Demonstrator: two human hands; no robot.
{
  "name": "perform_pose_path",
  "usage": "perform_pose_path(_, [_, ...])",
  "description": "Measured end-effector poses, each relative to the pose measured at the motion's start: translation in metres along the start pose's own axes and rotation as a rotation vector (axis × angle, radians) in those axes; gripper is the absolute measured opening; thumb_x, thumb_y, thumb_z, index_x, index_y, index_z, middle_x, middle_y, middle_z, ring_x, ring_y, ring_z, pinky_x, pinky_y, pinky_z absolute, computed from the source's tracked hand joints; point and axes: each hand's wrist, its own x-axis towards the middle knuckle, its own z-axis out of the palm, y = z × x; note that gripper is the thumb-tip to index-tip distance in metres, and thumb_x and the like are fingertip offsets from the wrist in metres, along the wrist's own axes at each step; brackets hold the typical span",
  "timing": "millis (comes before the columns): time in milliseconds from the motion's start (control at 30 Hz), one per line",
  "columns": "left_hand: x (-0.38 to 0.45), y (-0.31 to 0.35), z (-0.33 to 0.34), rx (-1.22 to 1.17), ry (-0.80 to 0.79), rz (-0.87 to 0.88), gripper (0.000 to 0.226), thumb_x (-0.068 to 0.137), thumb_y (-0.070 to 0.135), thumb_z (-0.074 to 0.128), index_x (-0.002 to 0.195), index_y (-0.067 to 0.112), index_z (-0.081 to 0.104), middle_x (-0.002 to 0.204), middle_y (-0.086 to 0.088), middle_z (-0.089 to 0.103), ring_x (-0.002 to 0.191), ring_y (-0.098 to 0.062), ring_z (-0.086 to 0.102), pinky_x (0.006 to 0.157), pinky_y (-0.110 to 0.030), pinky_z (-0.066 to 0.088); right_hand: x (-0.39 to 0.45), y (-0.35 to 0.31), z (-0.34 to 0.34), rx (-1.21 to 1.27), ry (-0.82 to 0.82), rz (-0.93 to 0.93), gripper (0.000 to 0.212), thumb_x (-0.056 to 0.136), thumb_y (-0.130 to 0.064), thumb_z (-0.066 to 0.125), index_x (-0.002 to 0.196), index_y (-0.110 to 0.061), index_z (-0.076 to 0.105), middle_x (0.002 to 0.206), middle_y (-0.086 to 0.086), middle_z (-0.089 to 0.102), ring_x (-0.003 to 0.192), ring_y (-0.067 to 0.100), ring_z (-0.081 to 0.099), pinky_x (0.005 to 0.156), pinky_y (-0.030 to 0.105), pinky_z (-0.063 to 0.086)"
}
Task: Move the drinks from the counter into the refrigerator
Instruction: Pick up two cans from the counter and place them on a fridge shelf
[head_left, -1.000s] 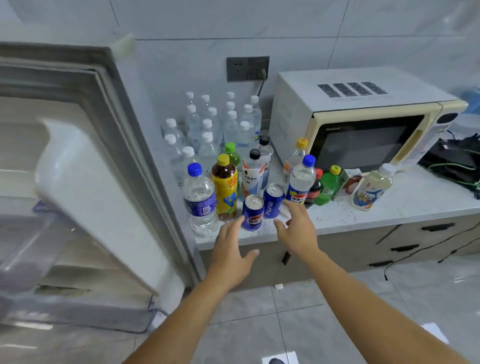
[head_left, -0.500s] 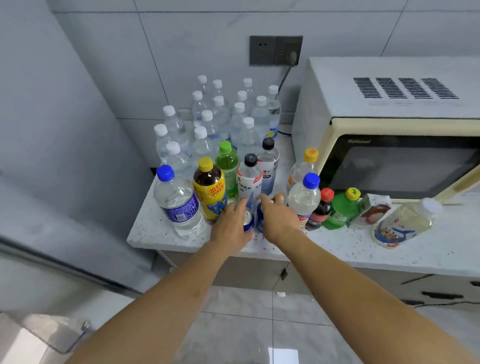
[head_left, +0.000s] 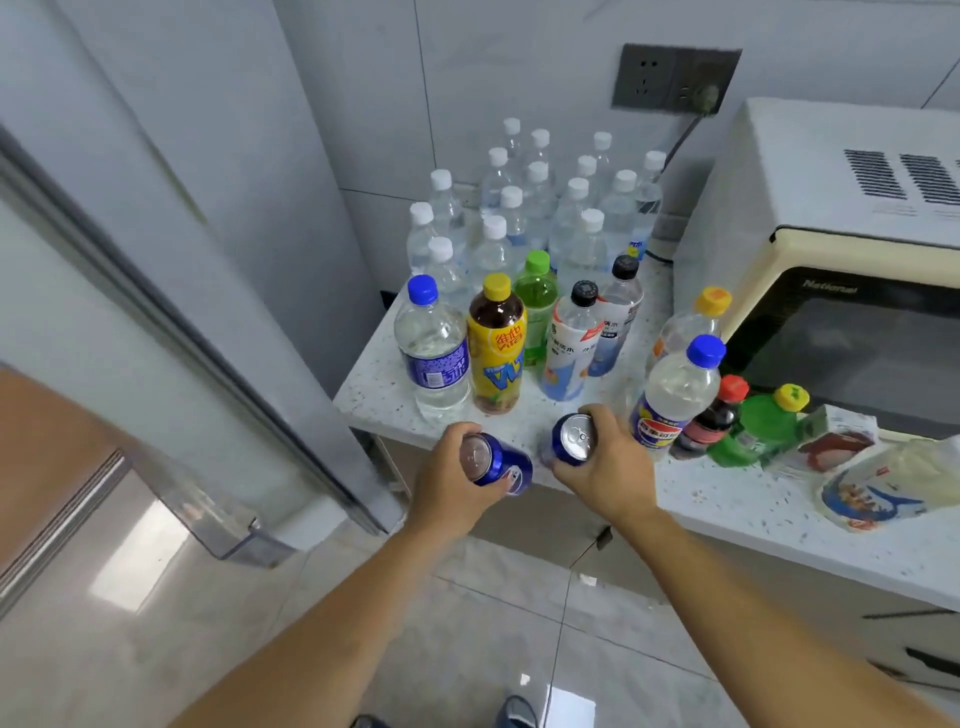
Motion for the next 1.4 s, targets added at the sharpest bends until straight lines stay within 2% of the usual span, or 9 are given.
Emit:
perform_pose_path(133, [-0.053, -0.03, -0.037, -0.087, -0.003, -0.06, 0.071, 0.054, 0.057, 0.085, 0.113, 0.054, 0.046, 0.108, 0.029, 0.059, 0.097, 0.01, 0.059, 0.069, -0.003, 0.046, -0.041, -0.016, 0.019, 0.274, -0.023, 0.067, 0.068, 0.06, -0.042, 0.089, 0.116, -0.029, 0.052, 0.102, -0.011, 0.063, 0.094, 0.016, 0.062, 0.078, 0.034, 0.053])
perform_pose_path(300, [-0.113, -0.085, -0.09, -0.263, 0.012, -0.197, 0.074, 0.049, 0.044, 0.091, 0.111, 0.049, 0.051, 0.105, 0.033, 0.059, 0.095, 0.004, 0.065, 0.073, -0.023, 0.059, -0.096, -0.057, 0.053, 0.392, -0.187, 0.082, 0.078, 0.051, -0.053, 0.086, 0.117, -0.031, 0.05, 0.11, -0.007, 0.062, 0.101, 0.014, 0.061, 0.082, 0.032, 0.055])
perform_pose_path(533, [-0.203, -0.176, -0.184, -0.585, 0.194, -0.371, 0.067, 0.05, 0.029, 0.092, 0.107, 0.04, 0.06, 0.103, -0.001, 0.073, 0.089, -0.021, 0.073, 0.07, -0.026, 0.058, -0.176, -0.148, 0.121, 0.465, -0.413, -0.042, 0.063, 0.052, -0.049, 0.083, 0.104, -0.05, 0.048, 0.105, -0.021, 0.061, 0.099, 0.002, 0.061, 0.08, 0.024, 0.053])
perform_pose_path(667, [-0.253, -0.228, -0.242, -0.794, 0.323, -0.441, 0.075, 0.054, 0.025, 0.09, 0.121, 0.022, 0.057, 0.108, -0.011, 0.07, 0.092, -0.022, 0.071, 0.074, -0.026, 0.057, -0.209, -0.22, 0.168, 0.519, -0.516, -0.078, 0.06, 0.058, -0.037, 0.087, 0.108, -0.041, 0.053, 0.105, -0.029, 0.059, 0.099, -0.002, 0.061, 0.076, 0.018, 0.054])
perform_pose_path(800, [-0.286, -0.279, -0.297, -0.995, 0.475, -0.469, 0.064, 0.077, 0.002, 0.078, 0.133, 0.015, 0.051, 0.112, -0.012, 0.067, 0.088, -0.017, 0.07, 0.071, -0.024, 0.058, -0.231, -0.29, 0.227, 0.631, -0.564, 0.012, 0.056, 0.066, -0.017, 0.09, 0.11, -0.033, 0.058, 0.103, -0.018, 0.065, 0.095, 0.001, 0.065, 0.069, 0.019, 0.055])
perform_pose_path(900, [-0.295, -0.309, -0.337, -1.273, 0.54, -0.493, 0.067, 0.074, 0.011, 0.068, 0.138, 0.005, 0.048, 0.107, -0.014, 0.065, 0.088, -0.024, 0.068, 0.075, -0.038, 0.059, -0.24, -0.346, 0.27, 0.711, -0.591, 0.076, 0.054, 0.069, -0.015, 0.087, 0.107, -0.037, 0.058, 0.106, -0.01, 0.066, 0.092, 0.002, 0.067, 0.066, 0.02, 0.057])
perform_pose_path(1033, [-0.299, -0.342, -0.383, -1.374, 0.615, -0.551, 0.065, 0.076, 0.023, 0.068, 0.137, 0.012, 0.05, 0.121, -0.017, 0.062, 0.103, -0.036, 0.063, 0.071, -0.05, 0.058, -0.248, -0.41, 0.317, 0.776, -0.635, 0.123, 0.052, 0.071, -0.017, 0.085, 0.107, -0.039, 0.055, 0.106, -0.011, 0.066, 0.093, 0.002, 0.069, 0.067, 0.02, 0.058])
perform_pose_path(1233, [-0.26, -0.389, -0.458, -1.428, 0.664, -0.565, 0.056, 0.084, 0.041, 0.066, 0.135, 0.021, 0.052, 0.123, -0.013, 0.064, 0.105, -0.033, 0.064, 0.073, -0.048, 0.058, -0.229, -0.487, 0.387, 0.834, -0.71, 0.169, 0.038, 0.078, -0.018, 0.081, 0.103, -0.038, 0.061, 0.094, -0.022, 0.072, 0.097, 0.015, 0.069, 0.064, 0.023, 0.058])
perform_pose_path(1400, [-0.184, -0.419, -0.542, -1.325, 0.651, -0.518, 0.026, 0.094, 0.028, 0.062, 0.118, 0.021, 0.056, 0.112, -0.01, 0.068, 0.099, -0.03, 0.067, 0.074, -0.048, 0.06, -0.182, -0.556, 0.446, 0.951, -0.72, 0.203, 0.035, 0.078, -0.023, 0.08, 0.093, -0.052, 0.067, 0.095, -0.019, 0.073, 0.093, 0.004, 0.071, 0.064, 0.023, 0.058])
